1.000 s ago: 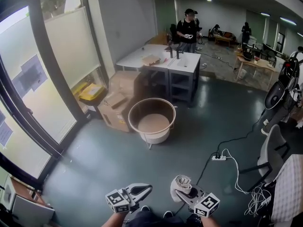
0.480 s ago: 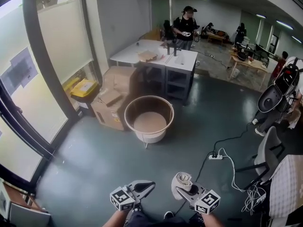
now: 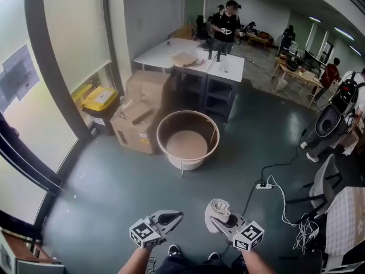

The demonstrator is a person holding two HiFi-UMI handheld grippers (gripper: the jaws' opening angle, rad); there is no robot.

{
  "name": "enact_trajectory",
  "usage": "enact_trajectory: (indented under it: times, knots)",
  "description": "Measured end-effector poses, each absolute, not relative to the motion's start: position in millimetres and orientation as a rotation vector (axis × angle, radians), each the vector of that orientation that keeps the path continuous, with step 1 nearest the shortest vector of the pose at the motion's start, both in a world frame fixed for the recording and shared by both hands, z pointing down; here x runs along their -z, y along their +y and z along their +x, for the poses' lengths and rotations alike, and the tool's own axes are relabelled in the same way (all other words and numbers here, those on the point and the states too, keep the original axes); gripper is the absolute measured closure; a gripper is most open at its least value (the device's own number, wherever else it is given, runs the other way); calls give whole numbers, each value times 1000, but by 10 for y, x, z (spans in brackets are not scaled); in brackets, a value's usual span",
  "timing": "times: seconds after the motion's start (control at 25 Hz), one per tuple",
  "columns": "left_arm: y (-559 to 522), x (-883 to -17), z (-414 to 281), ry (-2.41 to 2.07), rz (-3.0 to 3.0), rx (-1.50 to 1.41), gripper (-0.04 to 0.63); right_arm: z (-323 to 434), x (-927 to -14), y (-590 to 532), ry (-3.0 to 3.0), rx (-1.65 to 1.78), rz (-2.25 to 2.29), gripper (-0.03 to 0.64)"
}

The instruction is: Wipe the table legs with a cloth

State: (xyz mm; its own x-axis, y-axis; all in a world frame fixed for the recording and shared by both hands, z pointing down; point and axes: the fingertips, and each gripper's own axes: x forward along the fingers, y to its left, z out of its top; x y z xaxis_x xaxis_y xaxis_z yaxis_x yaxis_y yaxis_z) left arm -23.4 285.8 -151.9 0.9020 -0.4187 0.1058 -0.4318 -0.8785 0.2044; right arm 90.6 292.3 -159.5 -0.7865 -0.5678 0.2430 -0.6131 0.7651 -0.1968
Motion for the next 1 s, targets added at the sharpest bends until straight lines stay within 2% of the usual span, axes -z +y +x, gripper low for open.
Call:
enact_trajectory:
  times: [0.24, 0.44, 1.0]
  knots:
    - [2446, 1320, -412, -593, 2842, -87, 589, 618, 1454, 2595, -2738, -359, 934, 535]
    - [2030, 1231, -248, -601, 2836, -96, 589, 748, 1238, 2196, -2731, -385, 933, 535]
    - [505, 257, 552, -866, 2747, -250, 589, 1419, 74, 344, -2786, -394, 697, 535]
